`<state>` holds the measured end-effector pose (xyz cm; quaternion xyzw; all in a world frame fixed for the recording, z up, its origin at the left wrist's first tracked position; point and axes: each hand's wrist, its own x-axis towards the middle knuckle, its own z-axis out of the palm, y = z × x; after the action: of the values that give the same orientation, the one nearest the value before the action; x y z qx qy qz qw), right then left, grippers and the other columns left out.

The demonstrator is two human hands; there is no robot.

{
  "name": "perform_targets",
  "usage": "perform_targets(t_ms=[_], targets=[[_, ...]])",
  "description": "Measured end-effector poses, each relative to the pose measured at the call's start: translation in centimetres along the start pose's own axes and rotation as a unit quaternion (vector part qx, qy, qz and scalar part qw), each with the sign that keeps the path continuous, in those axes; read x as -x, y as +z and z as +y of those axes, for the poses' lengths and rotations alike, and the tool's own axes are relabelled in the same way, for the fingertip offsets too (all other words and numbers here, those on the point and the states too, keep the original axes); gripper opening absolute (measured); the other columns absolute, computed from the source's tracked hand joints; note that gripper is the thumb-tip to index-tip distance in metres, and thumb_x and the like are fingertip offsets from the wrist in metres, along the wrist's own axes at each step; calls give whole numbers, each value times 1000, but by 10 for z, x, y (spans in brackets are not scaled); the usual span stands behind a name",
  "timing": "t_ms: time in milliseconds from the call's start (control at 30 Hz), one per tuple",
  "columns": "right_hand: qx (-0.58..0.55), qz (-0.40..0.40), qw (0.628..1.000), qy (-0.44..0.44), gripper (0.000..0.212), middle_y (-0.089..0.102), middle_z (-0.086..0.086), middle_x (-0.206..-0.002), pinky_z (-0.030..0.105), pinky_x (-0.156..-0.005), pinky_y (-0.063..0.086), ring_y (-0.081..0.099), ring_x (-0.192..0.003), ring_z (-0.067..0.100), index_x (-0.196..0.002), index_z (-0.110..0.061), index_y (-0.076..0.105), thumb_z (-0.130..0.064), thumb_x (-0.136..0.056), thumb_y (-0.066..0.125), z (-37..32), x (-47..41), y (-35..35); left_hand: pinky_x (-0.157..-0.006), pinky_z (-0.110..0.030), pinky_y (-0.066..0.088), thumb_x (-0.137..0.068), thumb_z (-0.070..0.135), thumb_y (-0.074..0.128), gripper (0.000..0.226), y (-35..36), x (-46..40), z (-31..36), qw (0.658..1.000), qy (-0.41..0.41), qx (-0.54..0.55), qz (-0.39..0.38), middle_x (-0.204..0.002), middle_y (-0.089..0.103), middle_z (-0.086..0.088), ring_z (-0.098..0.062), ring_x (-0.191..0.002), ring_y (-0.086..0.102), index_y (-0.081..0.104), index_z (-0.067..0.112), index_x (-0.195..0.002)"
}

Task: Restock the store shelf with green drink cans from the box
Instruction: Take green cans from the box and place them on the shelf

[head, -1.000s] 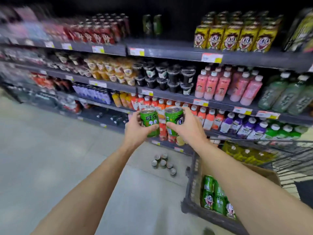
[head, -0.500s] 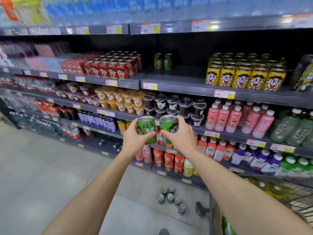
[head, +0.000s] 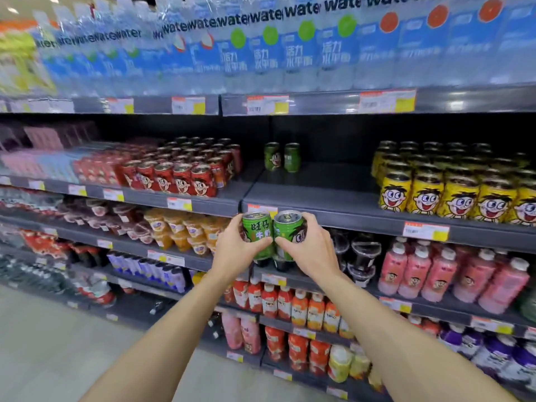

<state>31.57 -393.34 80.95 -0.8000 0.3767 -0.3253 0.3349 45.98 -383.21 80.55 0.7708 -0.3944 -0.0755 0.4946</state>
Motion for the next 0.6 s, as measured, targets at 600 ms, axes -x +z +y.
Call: perform_targets(t_ms=[600], targets=[[32, 190, 973, 125, 84, 60, 3, -129, 40, -95, 49, 54, -120, 23, -142, -23, 39, -53, -74, 78, -15, -137, 28, -87, -26, 52, -67, 36, 87, 83, 28, -200, 4, 982, 114, 53, -142, -108, 63, 10, -7, -97, 62, 46, 19, -137]])
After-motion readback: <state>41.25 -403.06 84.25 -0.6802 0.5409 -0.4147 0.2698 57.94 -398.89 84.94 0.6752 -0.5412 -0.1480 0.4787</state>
